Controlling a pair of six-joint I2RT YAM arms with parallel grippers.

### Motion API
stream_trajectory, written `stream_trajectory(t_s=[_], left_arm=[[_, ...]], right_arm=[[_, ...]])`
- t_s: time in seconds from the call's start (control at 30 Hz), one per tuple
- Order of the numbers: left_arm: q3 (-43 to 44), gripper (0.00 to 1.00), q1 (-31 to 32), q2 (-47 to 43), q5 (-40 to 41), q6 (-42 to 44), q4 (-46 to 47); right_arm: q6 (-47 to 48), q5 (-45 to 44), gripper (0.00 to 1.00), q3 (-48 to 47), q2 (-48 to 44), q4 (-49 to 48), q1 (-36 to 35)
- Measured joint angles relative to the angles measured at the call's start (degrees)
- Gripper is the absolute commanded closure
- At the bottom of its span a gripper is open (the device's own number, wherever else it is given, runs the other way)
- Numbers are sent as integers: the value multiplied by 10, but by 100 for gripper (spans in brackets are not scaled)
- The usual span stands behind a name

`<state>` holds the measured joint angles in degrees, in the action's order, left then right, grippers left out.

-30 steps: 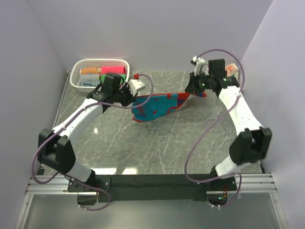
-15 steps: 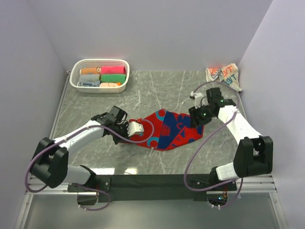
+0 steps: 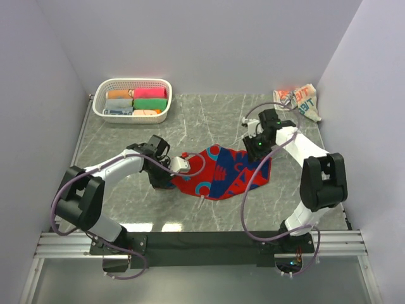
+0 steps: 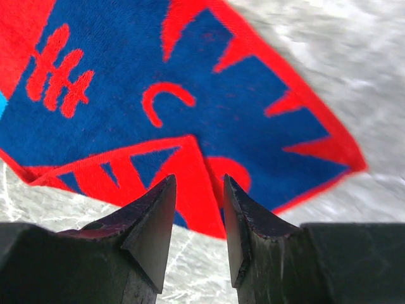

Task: Roll the towels
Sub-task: Flatten the towel

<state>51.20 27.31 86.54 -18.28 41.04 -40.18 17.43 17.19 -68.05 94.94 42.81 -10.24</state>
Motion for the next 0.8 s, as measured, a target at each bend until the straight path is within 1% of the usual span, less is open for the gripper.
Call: stream_trajectory(t_s=[0.27, 0.57, 0.67, 0.73, 0.77, 0.8], left_arm=[[21, 75, -23, 25, -14, -3, -16], [25, 74, -24, 34, -14, -4, -25], [26, 74, -24, 34, -14, -5, -26], [26, 74, -24, 36, -14, -8, -26], [27, 75, -24, 37, -14, -11, -26], [28, 75, -24, 40, -14, -12, -26]], right_arm=[[-5, -30, 57, 24, 38, -26, -49], [-20, -56, 55, 28, 82, -50, -63], [-25, -55, 61, 28, 82, -51, -65], [-27, -54, 71, 28, 82, -52, -68], [-27, -52, 77, 28, 82, -52, -69], [-27, -50, 88, 28, 82, -52, -70]])
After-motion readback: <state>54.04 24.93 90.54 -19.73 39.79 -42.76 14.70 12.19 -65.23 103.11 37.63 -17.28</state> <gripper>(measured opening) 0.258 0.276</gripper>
